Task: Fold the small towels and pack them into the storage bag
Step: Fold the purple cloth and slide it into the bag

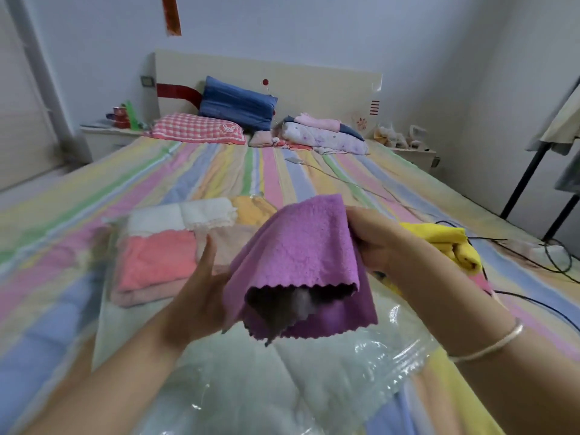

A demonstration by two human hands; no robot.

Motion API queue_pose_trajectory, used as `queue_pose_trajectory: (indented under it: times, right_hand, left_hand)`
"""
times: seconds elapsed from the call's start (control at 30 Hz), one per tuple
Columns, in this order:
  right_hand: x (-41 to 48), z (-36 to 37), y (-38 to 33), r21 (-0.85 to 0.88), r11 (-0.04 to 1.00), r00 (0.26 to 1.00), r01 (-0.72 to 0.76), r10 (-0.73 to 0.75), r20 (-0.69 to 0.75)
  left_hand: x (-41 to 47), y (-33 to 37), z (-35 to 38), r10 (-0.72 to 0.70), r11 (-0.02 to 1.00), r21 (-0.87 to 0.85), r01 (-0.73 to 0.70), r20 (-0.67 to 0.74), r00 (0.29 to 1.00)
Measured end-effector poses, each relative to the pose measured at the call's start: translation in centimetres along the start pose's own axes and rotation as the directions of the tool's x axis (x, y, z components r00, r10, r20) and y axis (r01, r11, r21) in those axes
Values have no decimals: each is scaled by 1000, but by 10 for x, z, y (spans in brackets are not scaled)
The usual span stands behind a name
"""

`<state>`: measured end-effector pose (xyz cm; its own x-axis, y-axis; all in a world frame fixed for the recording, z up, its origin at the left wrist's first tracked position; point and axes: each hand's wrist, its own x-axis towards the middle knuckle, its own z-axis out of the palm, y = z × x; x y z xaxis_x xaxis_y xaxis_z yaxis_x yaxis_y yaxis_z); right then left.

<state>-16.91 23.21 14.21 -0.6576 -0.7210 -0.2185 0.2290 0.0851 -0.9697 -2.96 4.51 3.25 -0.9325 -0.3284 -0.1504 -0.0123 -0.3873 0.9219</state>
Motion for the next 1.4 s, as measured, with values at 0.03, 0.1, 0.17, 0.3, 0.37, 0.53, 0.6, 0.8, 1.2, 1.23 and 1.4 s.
queue_pose_trajectory:
  times: [0.03, 0.1, 0.17, 0.3, 0.37, 0.53, 0.6, 0.8, 1.2, 1.23, 1.4]
  right_hand:
    - [4, 0, 12, 58, 997, 999, -49, 47, 25]
    - [16, -5, 40, 61, 993, 994, -101, 103, -27]
    - [29, -17, 79, -196, 970, 974, -146, 106, -200]
    - [35, -31, 136, -608, 754, 908, -248, -39, -418]
    - [30, -27, 145, -731, 641, 906, -235, -128, -403]
    - [17, -8, 144, -859, 388, 924, -335, -43, -380]
    - [15, -6, 142, -875, 328, 918, -355, -52, -392]
    - [16, 25, 123, -170, 960, 941, -222, 166, -294]
    - [-10, 6, 140, -308, 910, 945, -277, 201, -257]
    - [-13, 4, 146, -403, 863, 939, -304, 202, -277]
    - [-12, -5, 162, -644, 704, 932, -300, 73, -355]
  left_hand:
    - [0, -2, -7, -34, 999, 11, 34, -11, 999]
    - [-4, 2, -14, -99, 992, 78, 100, -23, 995]
    - [-7, -3, -21, -200, 947, 238, 217, -91, 975]
    - [-3, -23, -53, -17, 766, 594, 244, -360, 933]
    - [-6, -22, -54, 138, 573, 797, 190, -323, 936]
    - [-19, -18, -28, 239, 411, 906, 101, -214, 947]
    - [-26, -23, -14, 224, 386, 922, 22, -117, 968]
    - [-43, -55, 28, 164, 102, 992, -79, 62, 984]
    - [-51, -12, -15, -56, -264, 920, -290, 286, 957]
    - [-55, -17, -16, -283, -288, 919, -269, 187, 941]
    - [-53, -15, -30, -161, 73, 996, -53, 64, 985]
